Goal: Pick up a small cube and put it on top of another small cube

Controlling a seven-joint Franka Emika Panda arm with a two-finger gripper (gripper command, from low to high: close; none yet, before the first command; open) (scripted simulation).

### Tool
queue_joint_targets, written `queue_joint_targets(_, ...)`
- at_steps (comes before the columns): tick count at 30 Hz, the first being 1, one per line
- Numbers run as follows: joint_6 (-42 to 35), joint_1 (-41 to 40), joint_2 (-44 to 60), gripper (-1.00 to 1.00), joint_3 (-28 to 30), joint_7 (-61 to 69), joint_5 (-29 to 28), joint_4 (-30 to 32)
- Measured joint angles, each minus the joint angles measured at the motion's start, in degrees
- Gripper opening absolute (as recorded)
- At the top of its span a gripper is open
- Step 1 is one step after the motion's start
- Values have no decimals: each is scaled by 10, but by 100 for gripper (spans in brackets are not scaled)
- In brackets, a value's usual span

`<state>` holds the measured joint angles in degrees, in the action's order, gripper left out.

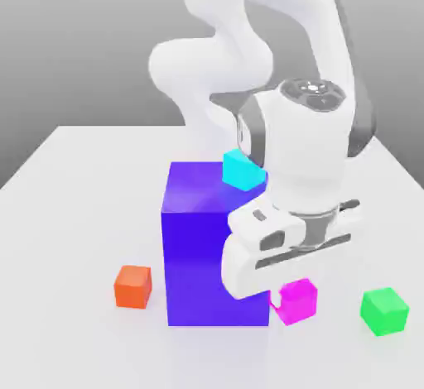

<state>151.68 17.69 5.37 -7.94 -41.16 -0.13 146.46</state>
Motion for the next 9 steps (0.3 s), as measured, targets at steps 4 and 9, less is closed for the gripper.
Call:
queue_joint_targets(4, 39, 73, 61, -100, -23, -92, -48, -22)
queue_joint_targets(9, 69, 86, 96, 100, -15, -109, -65, -26)
